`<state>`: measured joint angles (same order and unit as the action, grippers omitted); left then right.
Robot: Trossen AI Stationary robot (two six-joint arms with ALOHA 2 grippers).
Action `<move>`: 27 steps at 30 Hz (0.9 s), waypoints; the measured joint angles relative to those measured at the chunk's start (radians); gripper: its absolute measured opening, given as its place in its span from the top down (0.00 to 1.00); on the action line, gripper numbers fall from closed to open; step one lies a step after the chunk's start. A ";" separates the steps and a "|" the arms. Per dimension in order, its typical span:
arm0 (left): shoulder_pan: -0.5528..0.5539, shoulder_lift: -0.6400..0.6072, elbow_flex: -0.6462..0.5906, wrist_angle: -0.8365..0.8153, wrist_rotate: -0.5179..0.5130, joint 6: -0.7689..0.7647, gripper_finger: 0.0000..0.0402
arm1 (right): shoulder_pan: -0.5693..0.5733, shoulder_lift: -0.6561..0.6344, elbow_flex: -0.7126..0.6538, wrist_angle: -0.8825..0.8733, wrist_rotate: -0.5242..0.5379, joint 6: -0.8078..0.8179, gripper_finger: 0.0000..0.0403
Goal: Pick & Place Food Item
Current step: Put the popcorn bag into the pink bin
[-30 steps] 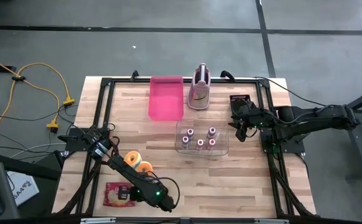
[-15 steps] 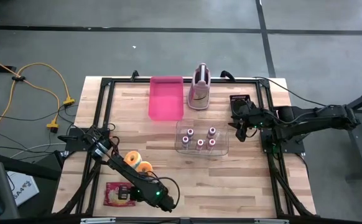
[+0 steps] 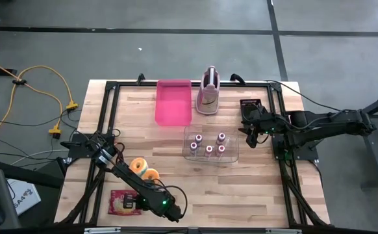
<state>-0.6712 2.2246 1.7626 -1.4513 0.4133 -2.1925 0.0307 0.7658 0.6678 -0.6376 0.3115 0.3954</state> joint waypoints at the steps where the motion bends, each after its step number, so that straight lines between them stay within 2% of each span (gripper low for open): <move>1: 0.000 0.000 0.000 0.000 0.000 0.000 1.00 | 0.000 0.000 0.000 0.000 0.000 0.000 0.60; 15: 0.000 -0.025 0.013 -0.030 -0.010 -0.005 1.00 | 0.000 0.000 0.000 0.000 0.000 0.000 0.60; 27: -0.036 -0.121 0.014 -0.057 -0.106 -0.088 1.00 | 0.000 0.000 0.000 0.000 0.000 0.000 0.60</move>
<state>-0.7072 2.1038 1.7767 -1.5083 0.3073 -2.2809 0.0307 0.7654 0.6674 -0.6378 0.3115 0.3954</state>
